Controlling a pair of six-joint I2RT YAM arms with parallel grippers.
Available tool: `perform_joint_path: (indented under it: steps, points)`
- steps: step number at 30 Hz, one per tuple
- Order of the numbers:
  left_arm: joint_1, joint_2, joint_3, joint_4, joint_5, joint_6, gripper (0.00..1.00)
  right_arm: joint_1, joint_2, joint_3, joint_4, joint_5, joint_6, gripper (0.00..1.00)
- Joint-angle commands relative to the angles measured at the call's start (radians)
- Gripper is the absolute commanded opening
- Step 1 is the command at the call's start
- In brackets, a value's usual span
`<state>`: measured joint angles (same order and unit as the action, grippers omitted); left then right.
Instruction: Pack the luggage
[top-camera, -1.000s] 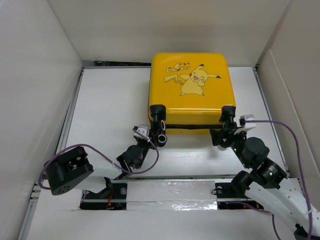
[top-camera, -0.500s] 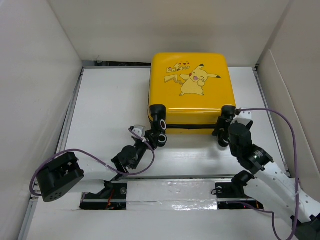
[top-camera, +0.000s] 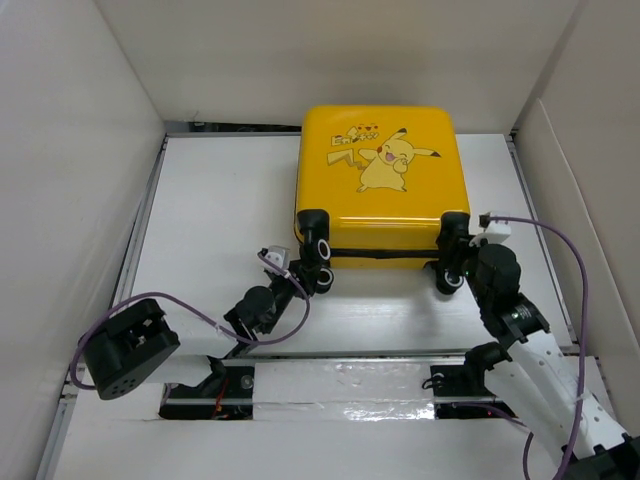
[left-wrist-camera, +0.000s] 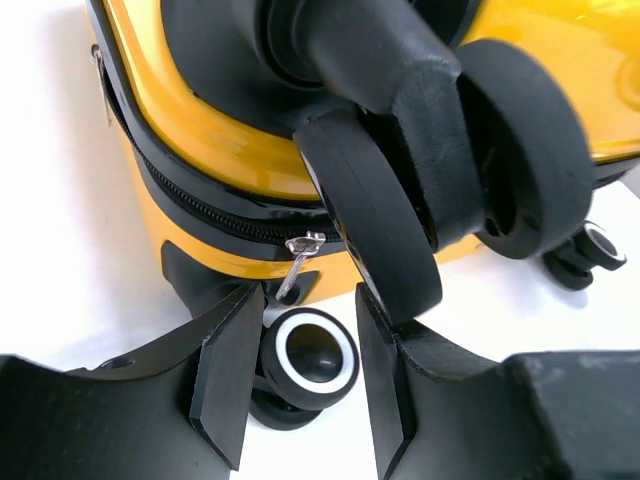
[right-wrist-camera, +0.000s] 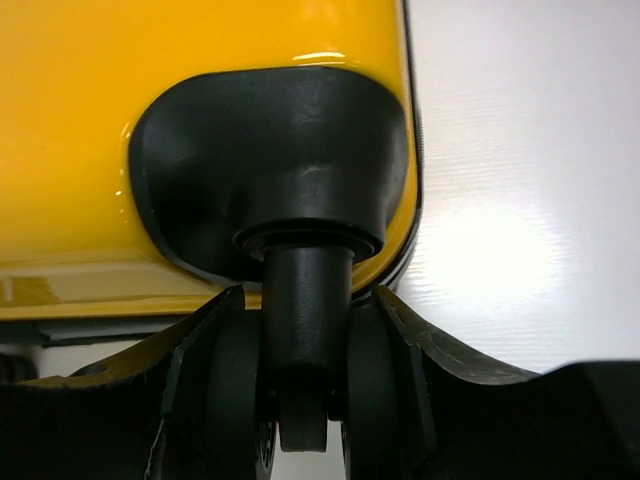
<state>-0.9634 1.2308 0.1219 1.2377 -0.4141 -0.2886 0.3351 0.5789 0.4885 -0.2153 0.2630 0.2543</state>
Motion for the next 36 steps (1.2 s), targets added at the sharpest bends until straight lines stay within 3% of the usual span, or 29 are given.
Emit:
perform_joint_path:
  steps: [1,7,15,22,27,33,36]
  points:
    - [0.025,0.024,0.031,0.385,0.023,-0.017,0.39,0.054,-0.045,-0.001,0.08,-0.185,-0.007,0.0]
    - [0.09,0.055,0.038,0.402,0.047,-0.027,0.38,0.145,-0.094,0.03,0.042,-0.166,0.003,0.0]
    - [0.144,0.136,0.09,0.454,0.075,-0.032,0.36,0.145,-0.117,0.028,0.027,-0.194,-0.004,0.0]
    - [0.163,0.202,0.11,0.589,0.002,-0.043,0.26,0.145,-0.157,0.012,-0.01,-0.191,-0.006,0.0]
    - [0.181,0.19,0.111,0.634,-0.029,-0.024,0.24,0.145,-0.175,-0.007,-0.047,-0.156,0.005,0.0]
    - [0.181,0.138,0.096,0.706,-0.087,0.012,0.12,0.145,-0.198,-0.013,-0.061,-0.143,0.0,0.0]
    - [0.193,0.136,0.107,0.749,-0.001,0.022,0.16,0.145,-0.197,-0.014,-0.062,-0.163,0.003,0.0]
